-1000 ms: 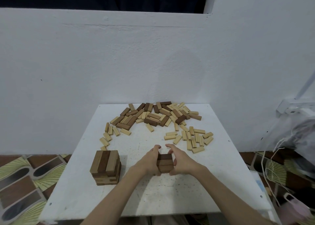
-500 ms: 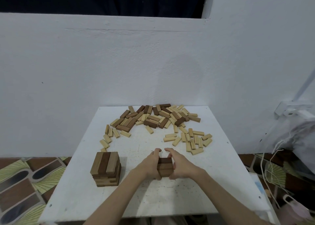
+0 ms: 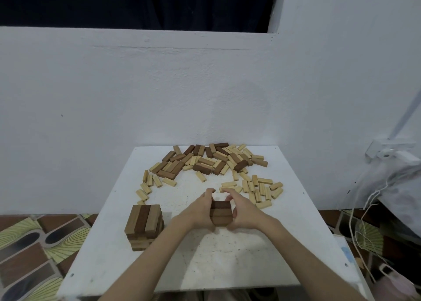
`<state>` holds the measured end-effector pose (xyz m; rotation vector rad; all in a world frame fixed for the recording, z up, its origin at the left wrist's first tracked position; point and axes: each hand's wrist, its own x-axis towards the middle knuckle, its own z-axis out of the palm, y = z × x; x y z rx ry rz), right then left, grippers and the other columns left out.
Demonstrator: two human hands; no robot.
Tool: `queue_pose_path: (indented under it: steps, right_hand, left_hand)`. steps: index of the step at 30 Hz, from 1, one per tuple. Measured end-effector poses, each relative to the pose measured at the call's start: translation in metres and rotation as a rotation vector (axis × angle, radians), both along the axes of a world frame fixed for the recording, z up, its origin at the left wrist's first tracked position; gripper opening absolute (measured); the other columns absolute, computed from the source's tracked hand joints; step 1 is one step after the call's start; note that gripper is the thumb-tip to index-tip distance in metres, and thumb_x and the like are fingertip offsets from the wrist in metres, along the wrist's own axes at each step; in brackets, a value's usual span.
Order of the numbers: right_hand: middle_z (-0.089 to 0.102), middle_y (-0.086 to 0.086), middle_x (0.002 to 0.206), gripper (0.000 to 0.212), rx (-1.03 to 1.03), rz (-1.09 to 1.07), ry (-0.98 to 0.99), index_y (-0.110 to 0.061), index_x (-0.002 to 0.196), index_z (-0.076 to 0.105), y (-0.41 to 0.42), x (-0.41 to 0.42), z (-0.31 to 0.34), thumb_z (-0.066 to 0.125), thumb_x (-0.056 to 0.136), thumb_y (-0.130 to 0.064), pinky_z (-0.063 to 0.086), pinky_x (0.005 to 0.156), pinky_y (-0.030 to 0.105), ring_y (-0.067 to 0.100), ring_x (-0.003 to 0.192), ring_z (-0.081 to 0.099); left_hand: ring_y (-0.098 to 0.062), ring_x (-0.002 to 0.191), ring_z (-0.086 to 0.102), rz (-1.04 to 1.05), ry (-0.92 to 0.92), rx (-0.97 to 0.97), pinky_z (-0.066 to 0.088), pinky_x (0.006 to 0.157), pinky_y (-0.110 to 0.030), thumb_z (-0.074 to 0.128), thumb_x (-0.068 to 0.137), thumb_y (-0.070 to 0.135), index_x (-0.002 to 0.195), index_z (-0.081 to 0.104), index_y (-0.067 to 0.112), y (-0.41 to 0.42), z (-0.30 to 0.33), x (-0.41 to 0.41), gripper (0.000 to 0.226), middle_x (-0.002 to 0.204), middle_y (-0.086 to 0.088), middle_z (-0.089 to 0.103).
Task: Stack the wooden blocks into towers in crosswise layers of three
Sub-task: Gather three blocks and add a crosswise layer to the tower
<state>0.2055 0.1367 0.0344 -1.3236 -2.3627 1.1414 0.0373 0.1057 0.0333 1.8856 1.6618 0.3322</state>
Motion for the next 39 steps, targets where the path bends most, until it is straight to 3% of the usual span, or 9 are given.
queue_pose_path:
  steps: [10,14,16,20,25,27,30,33,39]
  right_hand:
    - [0.041,0.001,0.12,0.104,0.066,0.087,0.039,-0.021,0.149,0.016,-0.001,-0.049,0.051,0.08,0.069,-0.006,0.038,0.055,0.012,0.0,0.07,0.047]
    - [0.042,0.003,0.12,0.105,0.07,0.12,0.044,-0.021,0.149,0.016,-0.009,-0.078,0.056,0.081,0.069,-0.007,0.039,0.058,0.015,0.001,0.07,0.047]
    - [0.043,0.003,0.119,0.104,0.068,0.132,0.046,-0.022,0.149,0.016,-0.014,-0.093,0.057,0.081,0.069,-0.007,0.039,0.059,0.016,0.002,0.07,0.047]
    - [0.044,0.006,0.121,0.101,0.059,0.166,0.053,-0.024,0.147,0.017,-0.027,-0.122,0.059,0.08,0.07,-0.008,0.04,0.057,0.016,0.003,0.069,0.048]
    - [0.044,0.005,0.117,0.104,0.052,0.187,0.047,-0.024,0.149,0.016,-0.039,-0.145,0.058,0.081,0.069,-0.01,0.039,0.057,0.015,0.005,0.07,0.048]
    - [0.044,0.004,0.12,0.106,0.057,0.187,0.022,-0.024,0.149,0.014,-0.044,-0.15,0.057,0.082,0.069,-0.012,0.041,0.063,0.017,0.011,0.077,0.05]
    - [0.046,0.006,0.126,0.108,0.069,0.182,-0.018,-0.025,0.149,0.012,-0.051,-0.157,0.052,0.083,0.069,-0.017,0.045,0.075,0.027,0.017,0.089,0.052]
    - [0.048,0.006,0.128,0.108,0.091,0.179,-0.07,-0.027,0.149,0.011,-0.054,-0.161,0.05,0.083,0.069,-0.02,0.05,0.089,0.035,0.023,0.108,0.054]
    - [0.048,0.007,0.127,0.106,0.109,0.187,-0.107,-0.027,0.148,0.012,-0.056,-0.163,0.052,0.083,0.07,-0.019,0.051,0.091,0.038,0.024,0.109,0.054]
  left_hand:
    - [-0.019,0.101,0.053,0.012,0.005,0.01,0.049,0.084,-0.027,0.077,0.067,0.003,0.143,0.012,0.011,-0.015,0.064,-0.05,0.1,0.119,-0.01,0.051]
    - [-0.014,0.091,0.051,0.041,0.038,-0.012,0.044,0.068,-0.014,0.076,0.069,0.004,0.138,0.019,0.01,-0.028,0.075,-0.078,0.09,0.113,-0.005,0.049]
    - [-0.013,0.092,0.051,0.057,0.04,-0.022,0.043,0.067,-0.014,0.076,0.07,0.005,0.135,0.022,0.013,-0.035,0.077,-0.093,0.085,0.115,-0.003,0.047]
    - [-0.016,0.098,0.051,0.082,0.067,-0.044,0.043,0.078,-0.021,0.08,0.068,0.01,0.136,0.02,0.013,-0.049,0.079,-0.122,0.091,0.123,-0.007,0.048]
    - [-0.015,0.086,0.05,0.112,0.093,-0.072,0.042,0.07,-0.018,0.077,0.068,0.007,0.141,0.013,0.015,-0.059,0.074,-0.145,0.098,0.127,-0.005,0.045]
    - [-0.014,0.081,0.047,0.113,0.104,-0.085,0.04,0.066,-0.015,0.077,0.069,0.007,0.142,0.01,0.016,-0.063,0.07,-0.151,0.099,0.129,-0.003,0.043]
    - [-0.018,0.097,0.048,0.13,0.115,-0.106,0.046,0.08,-0.024,0.08,0.067,0.011,0.141,0.013,0.017,-0.069,0.064,-0.158,0.101,0.132,-0.003,0.042]
    - [-0.021,0.118,0.039,0.139,0.126,-0.1,0.042,0.097,-0.033,0.082,0.066,0.014,0.143,0.01,0.019,-0.072,0.059,-0.161,0.106,0.134,-0.003,0.042]
    - [-0.021,0.121,0.033,0.136,0.15,-0.09,0.041,0.099,-0.035,0.081,0.068,0.015,0.143,0.01,0.02,-0.071,0.054,-0.164,0.104,0.134,-0.002,0.043]
